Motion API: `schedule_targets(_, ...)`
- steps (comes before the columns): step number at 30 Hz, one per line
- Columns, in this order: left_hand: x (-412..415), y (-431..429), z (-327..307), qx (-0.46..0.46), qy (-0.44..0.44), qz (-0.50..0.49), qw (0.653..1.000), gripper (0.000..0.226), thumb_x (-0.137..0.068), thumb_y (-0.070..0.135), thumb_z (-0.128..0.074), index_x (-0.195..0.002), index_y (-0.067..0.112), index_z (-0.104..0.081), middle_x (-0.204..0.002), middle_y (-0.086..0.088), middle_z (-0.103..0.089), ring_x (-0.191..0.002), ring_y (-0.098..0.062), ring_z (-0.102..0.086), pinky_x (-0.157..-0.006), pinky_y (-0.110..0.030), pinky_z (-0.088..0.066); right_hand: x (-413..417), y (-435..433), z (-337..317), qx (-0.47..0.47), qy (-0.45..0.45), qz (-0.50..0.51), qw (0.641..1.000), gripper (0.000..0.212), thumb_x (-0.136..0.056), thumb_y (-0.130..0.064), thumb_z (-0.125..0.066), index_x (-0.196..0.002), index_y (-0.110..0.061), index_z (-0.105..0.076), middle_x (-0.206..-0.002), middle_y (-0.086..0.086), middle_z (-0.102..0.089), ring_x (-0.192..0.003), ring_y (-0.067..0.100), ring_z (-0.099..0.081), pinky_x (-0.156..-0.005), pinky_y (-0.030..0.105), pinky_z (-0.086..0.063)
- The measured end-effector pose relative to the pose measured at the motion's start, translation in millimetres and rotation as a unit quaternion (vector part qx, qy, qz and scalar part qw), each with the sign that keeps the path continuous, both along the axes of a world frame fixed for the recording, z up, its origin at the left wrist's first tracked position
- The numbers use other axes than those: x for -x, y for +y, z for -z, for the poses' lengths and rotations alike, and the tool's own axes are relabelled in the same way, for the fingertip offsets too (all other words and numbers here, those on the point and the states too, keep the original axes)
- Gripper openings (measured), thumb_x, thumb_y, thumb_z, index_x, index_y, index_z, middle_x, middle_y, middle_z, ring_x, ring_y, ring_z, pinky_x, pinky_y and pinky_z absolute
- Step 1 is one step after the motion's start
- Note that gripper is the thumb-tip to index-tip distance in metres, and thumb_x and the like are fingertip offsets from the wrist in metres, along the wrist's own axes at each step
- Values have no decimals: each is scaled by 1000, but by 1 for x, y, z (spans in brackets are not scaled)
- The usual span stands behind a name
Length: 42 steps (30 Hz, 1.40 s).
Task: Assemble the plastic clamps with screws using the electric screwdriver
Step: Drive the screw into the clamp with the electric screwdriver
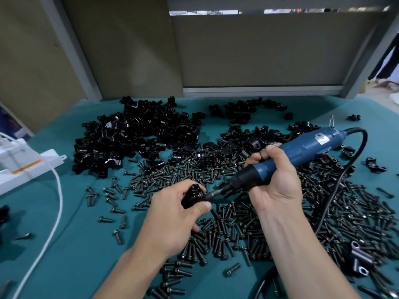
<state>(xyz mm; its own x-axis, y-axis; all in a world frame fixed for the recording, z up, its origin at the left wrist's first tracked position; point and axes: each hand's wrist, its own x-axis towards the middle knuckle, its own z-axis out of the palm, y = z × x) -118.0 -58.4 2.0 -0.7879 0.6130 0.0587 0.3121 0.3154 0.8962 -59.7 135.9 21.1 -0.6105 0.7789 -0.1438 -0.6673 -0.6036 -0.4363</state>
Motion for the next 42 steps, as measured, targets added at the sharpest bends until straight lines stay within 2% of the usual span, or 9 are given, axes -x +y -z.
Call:
schedule_targets(12, -2, 0, -2, 6, 18, -3, 1000, 39, -88, 19, -83, -96, 55, -70, -88, 26, -71, -52, -14, -72, -51, -19, -54, 0, -2, 0, 10, 15, -10, 1000, 22, -91, 8, -60, -98, -14, -56, -71, 2, -59, -57, 15, -58, -57, 26, -52)
schedule_targets(18, 1, 0, -4, 0, -10, -8, 1000, 23, -88, 17, -83, -93, 38, -75, -83, 22, -73, -49, -19, -71, -48, -19, -51, -2, -2, -1, -15, 27, -22, 999, 23, -91, 8, -58, -94, -15, -57, -68, 1, -57, -57, 15, -57, -57, 26, -53)
schedule_targets(22, 2, -1, -5, 1, -23, 0, 1000, 17, -89, 15, -80, -94, 30, -75, -69, 16, -72, -44, -21, -67, -47, -21, -50, -4, -4, -1, -28, 32, -31, 999, 23, -90, 7, -58, -93, -16, -56, -67, 1, -54, -57, 14, -55, -58, 25, -52)
schedule_targets(27, 4, -2, -6, 4, -31, 13, 999, 13, -91, 15, -78, -93, 27, -74, -59, 13, -68, -40, -18, -61, -47, -25, -49, -4, -5, -3, -32, 48, -43, 997, 28, -74, 2, -66, -94, -16, -58, -71, 0, -53, -59, 13, -54, -59, 24, -51)
schedule_targets(33, 8, -4, -12, -19, -100, 16, 995, 13, -92, 12, -77, -91, 25, -78, -57, 3, -64, -41, -14, -54, -43, -22, -45, -9, 0, -6, -45, 60, -70, 995, 29, -78, 1, -63, -101, -17, -65, -69, -2, -53, -60, 12, -53, -65, 23, -49)
schedule_targets(35, 10, -5, -13, -18, -87, 15, 996, 13, -89, 16, -81, -90, 29, -79, -61, 8, -68, -45, -7, -57, -46, -16, -45, -14, 5, -8, -39, 69, -63, 995, 27, -79, -1, -63, -102, -15, -64, -68, -3, -54, -60, 11, -54, -66, 23, -49)
schedule_targets(38, 10, -6, -11, 34, 1, 16, 999, 18, -83, 25, -87, -94, 38, -79, -84, 24, -75, -78, 4, -69, -64, -6, -47, -18, 10, -9, -18, 77, -43, 996, 29, -80, -6, -64, -108, -14, -63, -68, -4, -53, -59, 10, -56, -63, 22, -51)
schedule_targets(39, 9, -5, -9, 41, 18, 15, 999, 20, -82, 26, -88, -94, 40, -78, -88, 27, -74, -84, 4, -69, -68, -6, -48, -17, 9, -9, -11, 74, -41, 996, 32, -81, -6, -65, -112, -14, -63, -69, -4, -54, -59, 10, -56, -63, 22, -51)
schedule_targets(42, 5, -2, -6, 51, 48, 20, 997, 23, -83, 29, -88, -91, 46, -74, -85, 20, -72, -80, -9, -66, -71, -15, -49, -12, 3, -9, 4, 65, -37, 997, 45, -80, -6, -67, -124, -16, -63, -68, -3, -56, -59, 11, -57, -68, 23, -50)
